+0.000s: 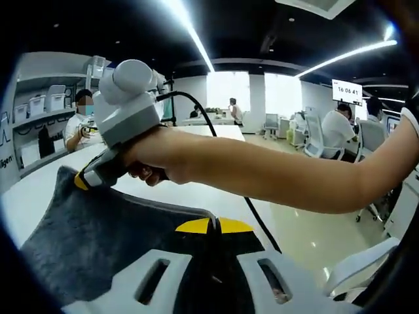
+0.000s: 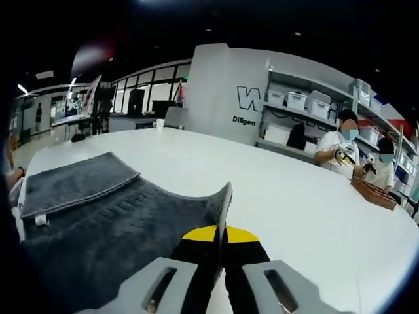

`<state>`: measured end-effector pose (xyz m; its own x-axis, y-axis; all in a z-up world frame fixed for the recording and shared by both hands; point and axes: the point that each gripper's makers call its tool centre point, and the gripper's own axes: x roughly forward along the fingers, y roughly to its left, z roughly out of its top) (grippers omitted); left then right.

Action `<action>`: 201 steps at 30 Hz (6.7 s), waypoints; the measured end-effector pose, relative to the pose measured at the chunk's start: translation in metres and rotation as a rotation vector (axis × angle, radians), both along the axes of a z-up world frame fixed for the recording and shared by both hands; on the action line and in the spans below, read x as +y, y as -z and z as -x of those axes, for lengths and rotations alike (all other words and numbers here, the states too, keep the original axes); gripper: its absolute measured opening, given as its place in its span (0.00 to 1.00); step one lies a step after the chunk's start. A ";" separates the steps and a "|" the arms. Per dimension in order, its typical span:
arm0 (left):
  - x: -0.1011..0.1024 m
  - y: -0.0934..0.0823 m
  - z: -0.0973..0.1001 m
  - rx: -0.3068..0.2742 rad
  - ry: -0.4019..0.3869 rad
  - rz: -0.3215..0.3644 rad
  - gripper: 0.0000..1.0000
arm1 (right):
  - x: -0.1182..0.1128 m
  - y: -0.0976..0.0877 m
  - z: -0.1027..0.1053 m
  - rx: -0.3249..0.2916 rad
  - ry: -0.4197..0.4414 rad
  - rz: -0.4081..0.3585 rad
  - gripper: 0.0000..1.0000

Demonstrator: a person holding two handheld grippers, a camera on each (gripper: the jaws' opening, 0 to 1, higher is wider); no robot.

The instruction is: Open the folded towel by lifting each exposed corner and separating the folded layers until the towel lies flat within the target outline without major curled edges

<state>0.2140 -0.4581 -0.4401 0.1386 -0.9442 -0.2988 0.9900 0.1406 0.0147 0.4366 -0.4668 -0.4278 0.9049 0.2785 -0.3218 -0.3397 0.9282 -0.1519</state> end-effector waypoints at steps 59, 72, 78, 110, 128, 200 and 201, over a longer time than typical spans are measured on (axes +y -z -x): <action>-0.013 0.021 0.007 -0.069 0.064 -0.052 0.10 | -0.016 0.025 -0.031 0.049 0.026 -0.002 0.00; -0.018 0.038 0.007 -0.051 0.096 -0.101 0.05 | -0.026 0.049 -0.038 0.095 0.047 -0.015 0.00; -0.019 0.039 0.007 -0.052 0.096 -0.101 0.03 | -0.027 0.053 -0.038 0.097 0.050 -0.035 0.00; 0.021 -0.004 -0.018 -0.055 -0.084 0.050 0.25 | -0.032 0.004 -0.017 0.004 0.120 -0.051 0.27; 0.068 -0.026 -0.049 -0.055 -0.260 0.126 0.98 | -0.018 -0.014 -0.010 -0.071 0.144 -0.036 0.75; 0.248 0.018 -0.043 -0.036 -0.518 -0.042 0.42 | 0.168 -0.007 -0.029 -0.020 -0.160 -0.080 0.59; 0.247 0.019 -0.041 -0.028 -0.517 -0.043 0.42 | 0.170 -0.007 -0.030 -0.018 -0.162 -0.082 0.58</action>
<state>0.2553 -0.2110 -0.4594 0.5920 -0.7373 -0.3254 0.7906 0.6097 0.0570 0.4664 -0.2968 -0.4210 0.8515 0.4456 -0.2764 -0.4837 0.8711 -0.0856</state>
